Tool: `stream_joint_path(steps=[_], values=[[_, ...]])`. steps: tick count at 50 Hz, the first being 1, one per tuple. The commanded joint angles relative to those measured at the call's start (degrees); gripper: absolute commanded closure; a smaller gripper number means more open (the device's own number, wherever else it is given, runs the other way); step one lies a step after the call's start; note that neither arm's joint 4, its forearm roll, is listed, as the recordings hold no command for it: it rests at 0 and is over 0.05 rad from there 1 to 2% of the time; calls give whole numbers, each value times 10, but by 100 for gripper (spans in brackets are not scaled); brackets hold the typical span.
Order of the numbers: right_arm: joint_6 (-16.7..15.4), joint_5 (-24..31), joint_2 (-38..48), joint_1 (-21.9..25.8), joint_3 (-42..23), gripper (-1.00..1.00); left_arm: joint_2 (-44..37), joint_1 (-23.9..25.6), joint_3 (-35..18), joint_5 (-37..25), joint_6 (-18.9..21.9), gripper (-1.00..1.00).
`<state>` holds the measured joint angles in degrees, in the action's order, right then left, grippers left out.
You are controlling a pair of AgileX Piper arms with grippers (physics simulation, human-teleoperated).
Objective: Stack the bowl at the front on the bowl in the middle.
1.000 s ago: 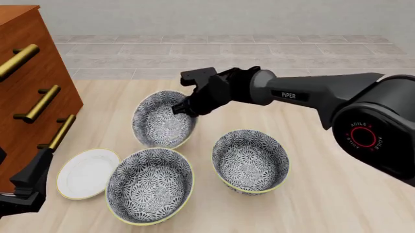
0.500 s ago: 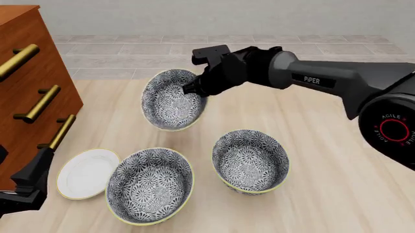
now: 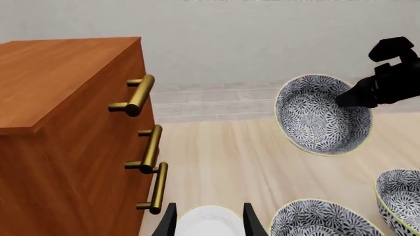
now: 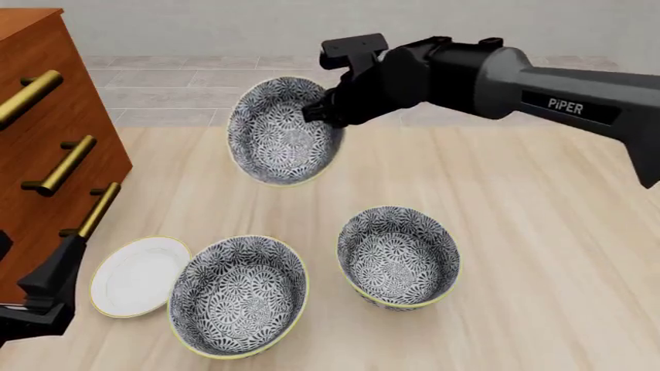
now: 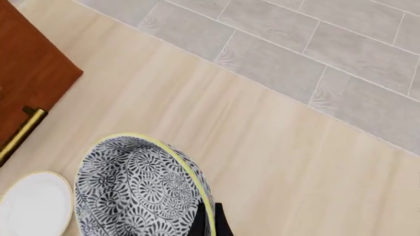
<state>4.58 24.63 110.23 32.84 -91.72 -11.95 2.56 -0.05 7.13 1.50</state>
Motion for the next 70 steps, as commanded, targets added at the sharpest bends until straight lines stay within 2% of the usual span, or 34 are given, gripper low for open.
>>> stream_joint_path(steps=[1, 12, 26, 42, 70], values=[[8, -9, -60, 14, 43, 100, 8, 1, 0, -6, -1, -100], [27, -23, -127, 32, 107, 100, -3, 3, 0, 0, -5, -100], [50, -14, -233, 53, 176, 100, -21, 3, 0, 15, -5, -100], [55, -36, -301, 33, 255, 100, -45, 3, 0, 34, -8, -100], [59, -62, -366, -6, 341, 100, -58, 2, 0, 44, -2, -100]])
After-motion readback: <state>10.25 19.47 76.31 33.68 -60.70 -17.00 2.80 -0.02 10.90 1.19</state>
